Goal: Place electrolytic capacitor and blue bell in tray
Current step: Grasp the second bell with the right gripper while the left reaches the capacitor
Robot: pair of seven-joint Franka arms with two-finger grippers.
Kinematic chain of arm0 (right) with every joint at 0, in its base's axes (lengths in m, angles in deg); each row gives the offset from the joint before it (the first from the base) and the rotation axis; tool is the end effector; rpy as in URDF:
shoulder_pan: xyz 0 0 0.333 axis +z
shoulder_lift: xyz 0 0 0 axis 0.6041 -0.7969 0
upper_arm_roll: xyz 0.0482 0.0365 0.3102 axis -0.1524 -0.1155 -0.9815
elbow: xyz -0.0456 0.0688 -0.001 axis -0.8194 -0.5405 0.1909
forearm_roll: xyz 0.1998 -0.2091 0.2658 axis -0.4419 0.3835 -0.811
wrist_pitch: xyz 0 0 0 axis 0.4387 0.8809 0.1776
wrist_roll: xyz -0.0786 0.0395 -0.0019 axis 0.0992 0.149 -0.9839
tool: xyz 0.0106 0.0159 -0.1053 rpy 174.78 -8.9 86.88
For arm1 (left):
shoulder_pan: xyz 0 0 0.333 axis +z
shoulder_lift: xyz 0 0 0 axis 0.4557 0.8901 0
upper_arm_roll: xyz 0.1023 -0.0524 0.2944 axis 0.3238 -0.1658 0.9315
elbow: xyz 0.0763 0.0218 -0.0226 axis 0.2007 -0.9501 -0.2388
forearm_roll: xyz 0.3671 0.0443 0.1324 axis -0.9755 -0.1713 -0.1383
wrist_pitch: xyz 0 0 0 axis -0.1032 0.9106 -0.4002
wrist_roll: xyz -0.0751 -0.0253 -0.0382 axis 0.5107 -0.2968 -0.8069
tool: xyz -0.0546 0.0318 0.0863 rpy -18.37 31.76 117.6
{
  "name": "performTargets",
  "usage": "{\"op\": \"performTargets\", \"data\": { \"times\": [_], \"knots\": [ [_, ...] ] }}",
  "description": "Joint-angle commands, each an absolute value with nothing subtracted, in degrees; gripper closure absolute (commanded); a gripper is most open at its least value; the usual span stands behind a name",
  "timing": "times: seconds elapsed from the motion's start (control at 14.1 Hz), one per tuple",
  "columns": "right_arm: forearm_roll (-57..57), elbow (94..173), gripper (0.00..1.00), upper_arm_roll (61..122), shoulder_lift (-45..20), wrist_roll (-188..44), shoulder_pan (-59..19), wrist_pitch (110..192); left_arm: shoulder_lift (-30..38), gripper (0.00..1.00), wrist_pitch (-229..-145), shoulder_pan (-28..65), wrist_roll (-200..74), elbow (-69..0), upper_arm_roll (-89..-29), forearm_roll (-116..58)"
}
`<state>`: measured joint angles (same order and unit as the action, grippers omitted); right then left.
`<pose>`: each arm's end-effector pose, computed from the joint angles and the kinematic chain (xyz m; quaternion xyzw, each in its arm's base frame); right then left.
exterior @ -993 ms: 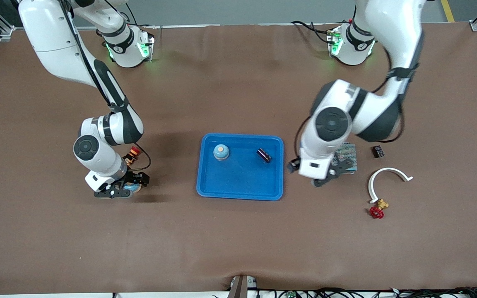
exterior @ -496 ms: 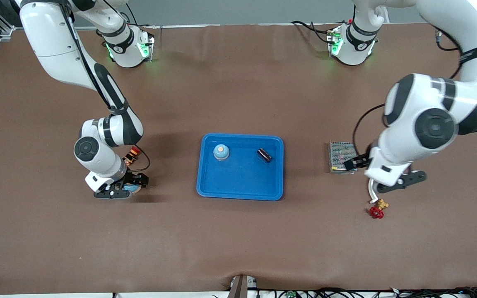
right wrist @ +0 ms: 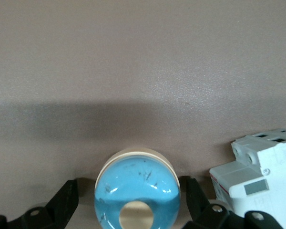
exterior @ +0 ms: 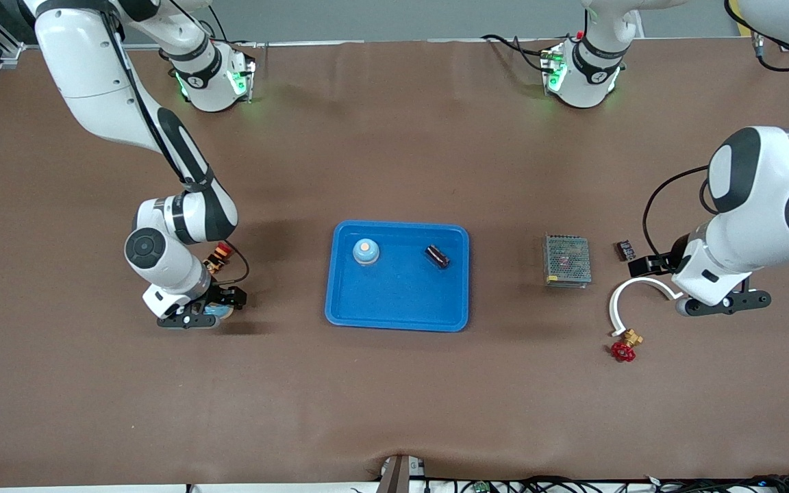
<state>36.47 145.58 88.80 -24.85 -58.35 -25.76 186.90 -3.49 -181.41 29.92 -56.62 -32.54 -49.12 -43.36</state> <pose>0.6219 0.0985 0.1672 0.9991 0.0057 0.0422 0.0051 0.6343 -0.0444 0.4037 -0.9977 -0.0507 0.0355 0.0290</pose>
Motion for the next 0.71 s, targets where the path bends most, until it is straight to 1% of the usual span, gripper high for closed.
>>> {"op": "performTargets", "data": {
  "times": [0.0,0.35,0.64],
  "knots": [
    [37.59,145.84,0.00,87.80,-24.66,-58.68,-27.15,187.23,-9.73,0.00,-191.30,33.08,-58.73,-46.20,-49.92,-44.29],
    [37.59,145.76,0.00,87.80,-24.66,-59.90,-27.94,187.14,-9.03,0.00,-192.81,36.59,-58.73,-49.73,-50.01,-43.50],
    [37.50,145.76,0.00,87.80,-24.66,-59.91,-28.11,187.14,-8.68,0.00,-197.11,38.79,-56.71,-55.08,-50.01,-42.98]
  ]
}}
